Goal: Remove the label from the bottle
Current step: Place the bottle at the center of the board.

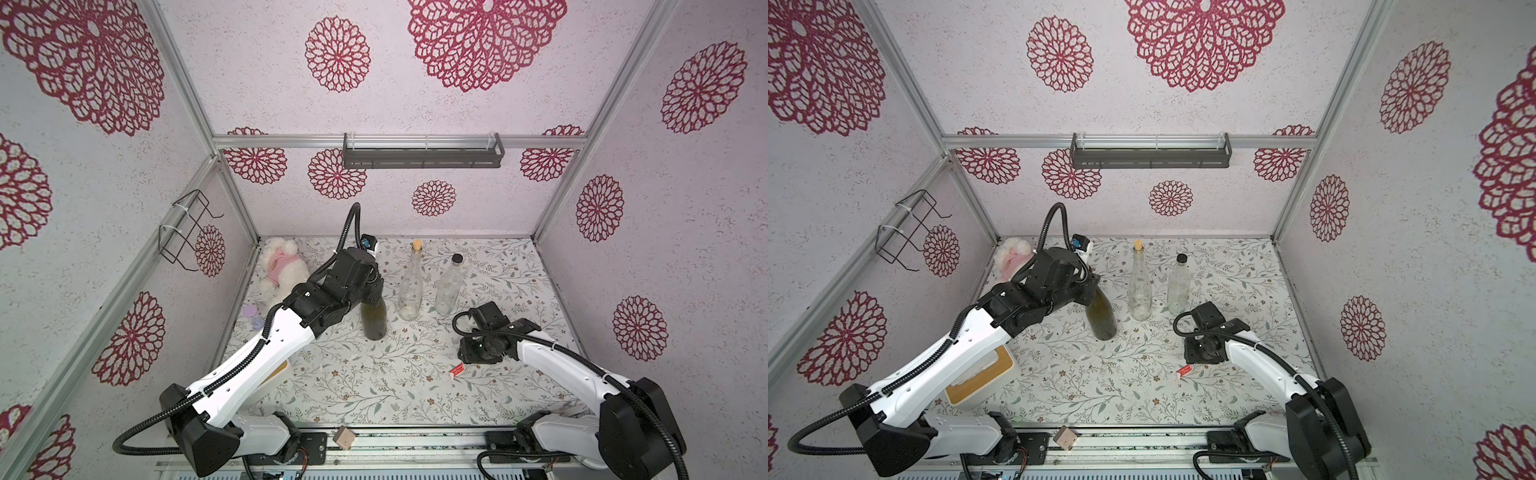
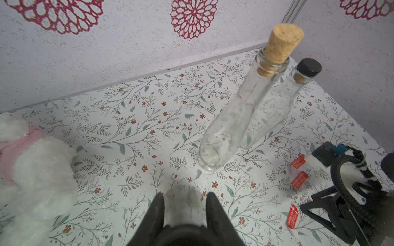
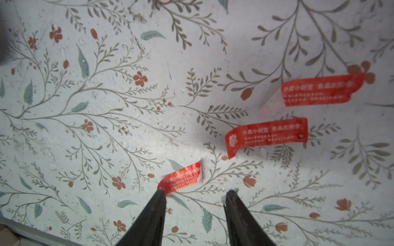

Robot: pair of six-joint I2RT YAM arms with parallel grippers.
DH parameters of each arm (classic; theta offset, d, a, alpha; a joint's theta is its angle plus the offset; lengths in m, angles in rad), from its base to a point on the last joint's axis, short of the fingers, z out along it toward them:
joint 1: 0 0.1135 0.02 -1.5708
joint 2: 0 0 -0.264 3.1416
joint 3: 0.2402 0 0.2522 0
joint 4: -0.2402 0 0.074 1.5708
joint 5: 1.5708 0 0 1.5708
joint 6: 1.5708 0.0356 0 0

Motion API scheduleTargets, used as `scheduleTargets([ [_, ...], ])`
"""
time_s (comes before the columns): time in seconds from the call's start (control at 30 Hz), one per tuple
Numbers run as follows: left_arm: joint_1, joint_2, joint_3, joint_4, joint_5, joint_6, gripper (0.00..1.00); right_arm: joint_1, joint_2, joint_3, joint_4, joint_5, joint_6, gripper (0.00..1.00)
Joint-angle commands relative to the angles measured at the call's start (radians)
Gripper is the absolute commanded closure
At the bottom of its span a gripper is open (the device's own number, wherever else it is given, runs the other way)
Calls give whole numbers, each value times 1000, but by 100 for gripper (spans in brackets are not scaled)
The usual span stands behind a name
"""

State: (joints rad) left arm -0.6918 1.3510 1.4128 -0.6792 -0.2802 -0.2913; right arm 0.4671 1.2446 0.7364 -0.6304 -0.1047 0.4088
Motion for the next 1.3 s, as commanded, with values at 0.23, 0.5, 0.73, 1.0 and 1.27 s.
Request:
scheduleTargets([
  [0.23,55,92,116,164,-2,61,95,-34,-44,23,-33,11,-27,51],
  [0.5,80,126,121,196,12,58,87,-49,-43,24,-35,1,-37,51],
  [0.73,81,133,112,205,8,52,67,-63,-41,25,-25,-7,-44,51],
  [1.0,83,130,107,207,5,43,48,-73,-42,34,-29,-16,-51,51],
  [1.27,83,92,194,168,4,79,10,-122,-62,122,-55,-23,-86,51],
])
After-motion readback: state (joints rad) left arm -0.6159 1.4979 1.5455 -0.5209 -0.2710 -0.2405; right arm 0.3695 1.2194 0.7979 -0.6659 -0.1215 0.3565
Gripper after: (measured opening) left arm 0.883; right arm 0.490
